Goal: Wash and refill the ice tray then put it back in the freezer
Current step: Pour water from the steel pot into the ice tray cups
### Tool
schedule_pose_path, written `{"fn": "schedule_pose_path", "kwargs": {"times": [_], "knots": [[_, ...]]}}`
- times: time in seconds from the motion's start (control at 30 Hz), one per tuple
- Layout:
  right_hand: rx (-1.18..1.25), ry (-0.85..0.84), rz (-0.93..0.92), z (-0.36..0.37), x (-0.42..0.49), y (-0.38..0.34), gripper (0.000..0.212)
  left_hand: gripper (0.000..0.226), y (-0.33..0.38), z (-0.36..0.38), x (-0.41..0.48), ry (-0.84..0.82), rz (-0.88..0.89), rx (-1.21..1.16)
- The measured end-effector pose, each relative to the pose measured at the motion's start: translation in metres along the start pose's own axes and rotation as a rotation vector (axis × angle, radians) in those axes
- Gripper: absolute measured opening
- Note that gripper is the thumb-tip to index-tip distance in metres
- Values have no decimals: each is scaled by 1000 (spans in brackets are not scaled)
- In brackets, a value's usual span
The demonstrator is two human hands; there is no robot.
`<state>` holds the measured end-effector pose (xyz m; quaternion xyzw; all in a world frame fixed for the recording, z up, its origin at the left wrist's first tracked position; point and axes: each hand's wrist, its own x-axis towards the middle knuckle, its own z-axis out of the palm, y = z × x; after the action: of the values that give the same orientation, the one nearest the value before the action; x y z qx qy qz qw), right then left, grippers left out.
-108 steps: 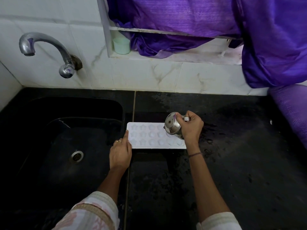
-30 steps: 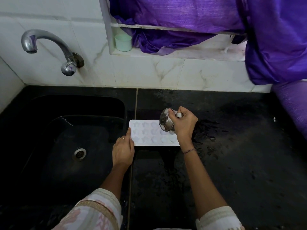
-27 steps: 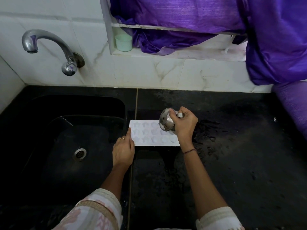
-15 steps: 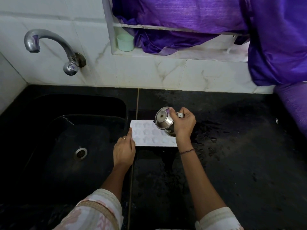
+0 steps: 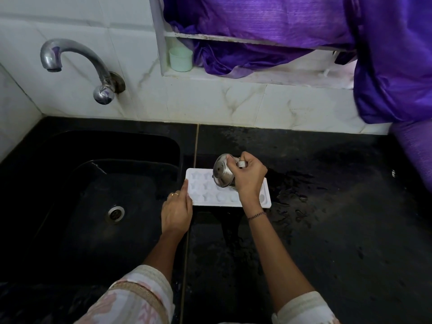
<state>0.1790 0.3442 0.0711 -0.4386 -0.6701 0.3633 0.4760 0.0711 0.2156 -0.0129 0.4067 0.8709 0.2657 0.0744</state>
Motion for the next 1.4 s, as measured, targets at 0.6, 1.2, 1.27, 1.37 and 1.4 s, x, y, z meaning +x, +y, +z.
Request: {"fn": "schedule_pose_path", "kwargs": {"times": [0.6,1.2,1.27,1.37,1.4], "knots": [[-87,17,-95,-1,3,0,57,48,2,-2,-1,-1,0,-4],[75,24,126,12,-1,-8,55,50,1,-3,-1,-3,-27,-83],[77,11,116,14,-2,-9,56,50,0,-3,-1,1,-29,-98],[67,-5,90,18,-2,-11,55,51,-2,-1,0,2,-24,-106],[62,-10,72,19,-2,-11,55,51,-3,-1,0,1,-24,-109]]}}
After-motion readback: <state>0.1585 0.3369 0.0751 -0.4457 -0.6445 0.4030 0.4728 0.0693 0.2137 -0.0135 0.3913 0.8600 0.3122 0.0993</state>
